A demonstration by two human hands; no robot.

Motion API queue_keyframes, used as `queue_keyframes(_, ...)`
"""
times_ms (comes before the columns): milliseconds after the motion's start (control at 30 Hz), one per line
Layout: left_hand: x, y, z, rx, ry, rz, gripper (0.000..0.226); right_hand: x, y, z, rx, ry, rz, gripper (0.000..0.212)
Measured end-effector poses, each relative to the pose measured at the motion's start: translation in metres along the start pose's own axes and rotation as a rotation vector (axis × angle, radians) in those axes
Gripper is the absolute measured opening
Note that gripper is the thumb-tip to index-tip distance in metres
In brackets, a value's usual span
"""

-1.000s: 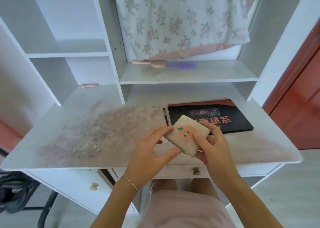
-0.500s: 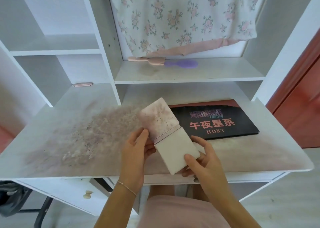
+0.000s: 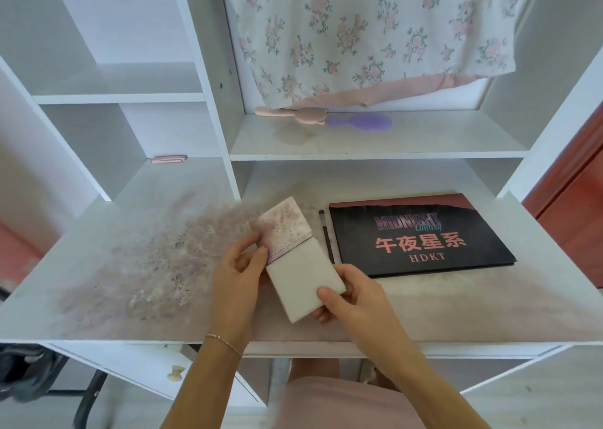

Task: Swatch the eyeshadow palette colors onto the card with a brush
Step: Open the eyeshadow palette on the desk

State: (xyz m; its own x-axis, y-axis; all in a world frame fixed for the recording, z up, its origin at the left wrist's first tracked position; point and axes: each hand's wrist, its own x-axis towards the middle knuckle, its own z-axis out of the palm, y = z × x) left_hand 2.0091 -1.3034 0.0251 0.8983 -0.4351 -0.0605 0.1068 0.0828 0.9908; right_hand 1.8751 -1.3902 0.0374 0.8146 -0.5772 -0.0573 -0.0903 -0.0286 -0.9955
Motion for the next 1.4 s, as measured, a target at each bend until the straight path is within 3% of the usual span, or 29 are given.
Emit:
queue_keyframes(133,0.027,-0.001,-0.014,0.247,0.100,0.097,0.021,0.016,0.005,0.004,-0.309,0.047,-0.128,0.022)
queue_keyframes(267,0.058,0.001,-0.020,0.549,0.049,0.178,0.027,0.026,0.010,-0.015,-0.640,0.141,-0.298,0.020)
queue_keyframes(400,0.078,-0.002,-0.016,0.748,-0.042,0.212,0.026,0.032,0.015,-0.039,-0.827,0.181,-0.330,0.022)
queue_keyframes(633,0.092,0.004,-0.007,0.872,-0.071,0.226,0.028,0.042,0.021,-0.094,-1.169,0.029,-0.140,0.074)
queue_keyframes(800,0.069,0.005,0.003,0.849,0.055,0.392,0.025,0.042,0.025,-0.109,-1.335,0.017,-0.111,0.090)
queue_keyframes(933,0.044,0.006,0.026,0.742,-0.028,0.471,0.021,0.032,0.025,-0.100,-1.313,0.031,-0.153,0.091)
queue_keyframes(1133,0.013,-0.010,0.054,0.890,-0.419,0.602,0.026,0.012,0.019,-0.083,-1.331,0.136,-0.246,0.083)
queue_keyframes(1233,0.008,-0.023,0.054,1.000,-0.466,0.624,0.032,0.011,0.020,-0.084,-1.395,0.278,-0.431,0.066)
queue_keyframes(1400,0.004,-0.026,0.052,1.065,-0.466,0.680,0.036,0.014,0.029,-0.088,-1.427,0.291,-0.624,0.057)
